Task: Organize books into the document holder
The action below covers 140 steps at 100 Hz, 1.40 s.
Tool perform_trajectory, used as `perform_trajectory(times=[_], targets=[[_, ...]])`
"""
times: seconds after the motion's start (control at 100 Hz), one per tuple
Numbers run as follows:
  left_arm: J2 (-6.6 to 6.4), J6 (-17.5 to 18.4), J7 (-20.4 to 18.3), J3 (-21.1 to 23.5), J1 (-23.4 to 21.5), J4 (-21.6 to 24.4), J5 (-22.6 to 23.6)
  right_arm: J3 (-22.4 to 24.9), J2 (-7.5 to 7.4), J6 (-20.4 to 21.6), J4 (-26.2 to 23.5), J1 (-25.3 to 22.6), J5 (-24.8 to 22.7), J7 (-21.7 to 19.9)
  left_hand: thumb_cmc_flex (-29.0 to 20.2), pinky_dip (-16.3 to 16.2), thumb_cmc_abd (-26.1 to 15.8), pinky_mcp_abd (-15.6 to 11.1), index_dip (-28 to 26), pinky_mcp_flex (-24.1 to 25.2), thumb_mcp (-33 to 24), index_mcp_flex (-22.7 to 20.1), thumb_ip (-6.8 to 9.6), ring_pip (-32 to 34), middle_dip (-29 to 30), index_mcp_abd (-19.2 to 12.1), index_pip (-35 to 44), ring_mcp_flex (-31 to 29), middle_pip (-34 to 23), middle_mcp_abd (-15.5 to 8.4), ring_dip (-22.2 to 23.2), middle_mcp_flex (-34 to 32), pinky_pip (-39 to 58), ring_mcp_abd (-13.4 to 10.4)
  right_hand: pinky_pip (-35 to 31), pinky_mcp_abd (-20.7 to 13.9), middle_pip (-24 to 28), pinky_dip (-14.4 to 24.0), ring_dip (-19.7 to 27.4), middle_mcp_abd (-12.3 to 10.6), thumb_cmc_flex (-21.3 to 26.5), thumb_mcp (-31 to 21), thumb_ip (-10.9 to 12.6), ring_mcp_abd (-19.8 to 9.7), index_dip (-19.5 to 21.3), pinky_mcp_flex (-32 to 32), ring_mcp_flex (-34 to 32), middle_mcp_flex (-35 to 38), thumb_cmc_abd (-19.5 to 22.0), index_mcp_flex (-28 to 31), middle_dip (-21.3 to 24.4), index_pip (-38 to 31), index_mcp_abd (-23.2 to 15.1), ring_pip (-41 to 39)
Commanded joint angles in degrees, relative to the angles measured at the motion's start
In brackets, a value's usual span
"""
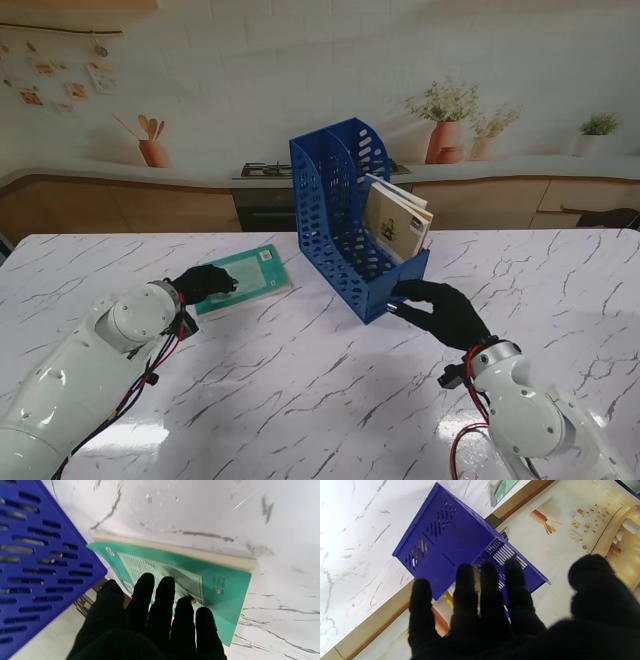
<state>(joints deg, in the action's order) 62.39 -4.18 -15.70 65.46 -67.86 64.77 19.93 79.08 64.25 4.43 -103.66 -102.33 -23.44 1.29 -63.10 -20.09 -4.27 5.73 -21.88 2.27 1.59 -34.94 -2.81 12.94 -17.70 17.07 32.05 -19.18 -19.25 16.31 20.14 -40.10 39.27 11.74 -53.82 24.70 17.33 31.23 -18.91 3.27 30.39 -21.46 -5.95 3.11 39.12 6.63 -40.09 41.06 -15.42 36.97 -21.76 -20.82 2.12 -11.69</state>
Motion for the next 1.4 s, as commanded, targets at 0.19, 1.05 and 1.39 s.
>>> perform_trajectory(times=[0.19,1.05,1.39], targets=[[-2.49,-1.47,-12.54,-1.77,-3.14,4.29,-1.38,0.03,0.2,0.43,-0.12,-0.75,0.59,-0.21,-6.29,-5.79,-6.57,-0.09,-0.81,-1.31,1.84,-4.53,-2.36,13.07,0.76,3.98,5.2,-11.82,-2.51,4.27,1.85,-8.83,12.77,8.34,0.47,2.16,-0.54,-0.58,0.66,-0.53,0.57,1.06,2.85,-1.58,-1.28,-1.05,1.57,-2.44,2.05,-2.41,0.25,1.22,0.56,1.59],[-4.79,-1.66,-18.42,2.71,-26.81,31.46,-8.28,0.97,0.06,1.91,0.22,-2.17,2.8,-1.54,-6.49,-9.98,-6.28,4.39,-4.28,-4.89,2.14,-7.54,-2.64,19.61,-0.4,3.16,13.2,-18.25,-5.72,3.86,1.81,-16.23,20.54,10.82,0.76,2.42,-0.9,-0.67,0.85,-0.64,0.93,2.26,2.99,-1.39,-1.47,-1.57,1.78,-2.2,2.51,-2.14,0.56,1.34,0.17,1.73],[-2.41,-0.44,-6.59,7.16,-36.27,41.18,-7.29,0.85,-0.17,2.48,0.99,-1.48,3.67,-2.87,1.58,-10.75,-4.87,7.02,-3.31,-5.45,1.7,-5.85,-1.17,20.14,-0.81,-2.16,11.03,-18.87,-5.99,-0.05,2.56,-12.98,21.26,9.82,1.13,2.26,-1.08,-0.83,0.8,-0.51,1.01,2.12,3.05,-1.09,-1.41,-1.82,2.14,-2.67,3.09,-2.73,0.45,1.39,0.2,1.83]])
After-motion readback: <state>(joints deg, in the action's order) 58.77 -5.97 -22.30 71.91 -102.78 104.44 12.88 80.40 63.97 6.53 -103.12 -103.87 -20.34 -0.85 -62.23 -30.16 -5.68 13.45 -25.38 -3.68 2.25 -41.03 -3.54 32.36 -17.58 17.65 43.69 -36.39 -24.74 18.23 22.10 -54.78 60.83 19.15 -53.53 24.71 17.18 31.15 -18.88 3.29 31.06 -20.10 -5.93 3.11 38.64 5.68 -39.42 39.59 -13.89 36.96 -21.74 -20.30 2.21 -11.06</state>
